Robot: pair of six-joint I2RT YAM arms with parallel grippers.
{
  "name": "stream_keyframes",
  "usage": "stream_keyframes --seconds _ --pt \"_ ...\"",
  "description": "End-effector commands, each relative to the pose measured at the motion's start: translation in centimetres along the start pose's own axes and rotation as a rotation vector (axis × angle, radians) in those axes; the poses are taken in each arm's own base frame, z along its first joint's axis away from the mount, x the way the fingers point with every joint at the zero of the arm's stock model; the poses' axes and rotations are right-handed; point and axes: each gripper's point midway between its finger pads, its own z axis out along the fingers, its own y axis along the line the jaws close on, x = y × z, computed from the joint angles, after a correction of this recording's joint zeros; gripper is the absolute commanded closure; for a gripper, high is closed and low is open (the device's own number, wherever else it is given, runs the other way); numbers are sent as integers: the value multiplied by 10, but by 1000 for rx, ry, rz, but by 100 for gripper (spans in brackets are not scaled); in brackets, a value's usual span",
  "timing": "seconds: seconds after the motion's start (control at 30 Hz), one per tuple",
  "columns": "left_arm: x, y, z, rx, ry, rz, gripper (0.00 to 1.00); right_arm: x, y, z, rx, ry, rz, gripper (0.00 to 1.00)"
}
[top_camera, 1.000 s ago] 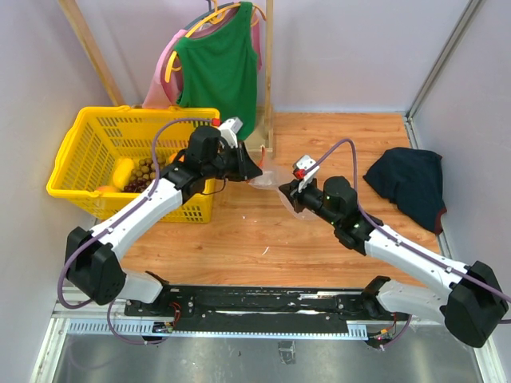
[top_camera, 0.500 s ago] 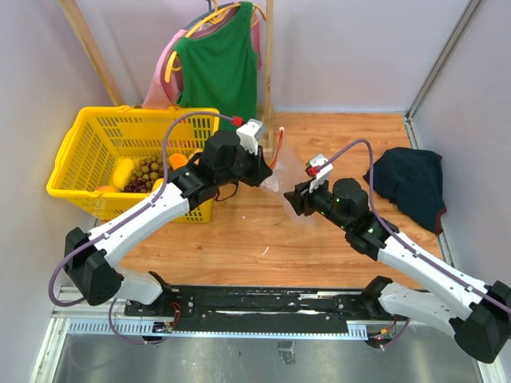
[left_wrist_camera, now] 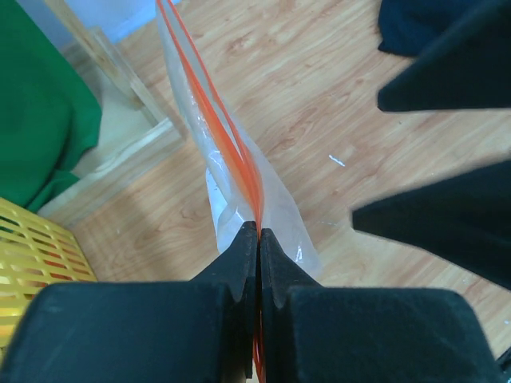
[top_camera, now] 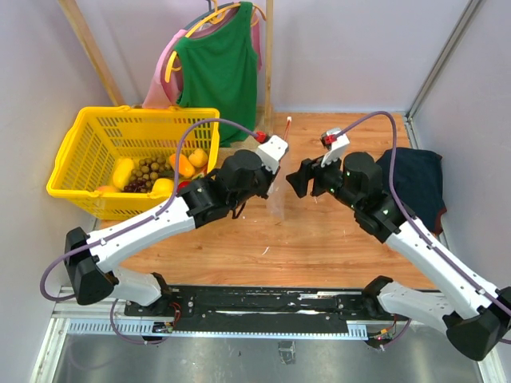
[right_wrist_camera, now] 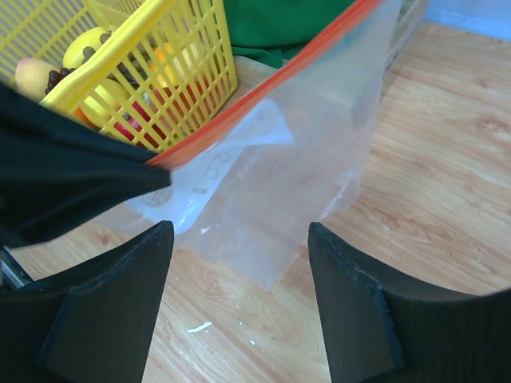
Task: Place the food in the zip-top bag and seal the zipper
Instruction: Open the zipper of the food storage bag.
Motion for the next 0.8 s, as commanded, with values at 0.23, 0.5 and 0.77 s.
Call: stream_keyframes --seconds 0.23,0.5,0.77 --pt "-19 -2 -9 -201 -60 210 100 -18 -13 15 -15 41 230 24" --pt "-7 -9 -1 -243 -25 286 100 -30 -23 29 -3 22 328 23" --pt "-5 -20 3 -223 -25 312 100 -17 -35 57 7 66 392 25"
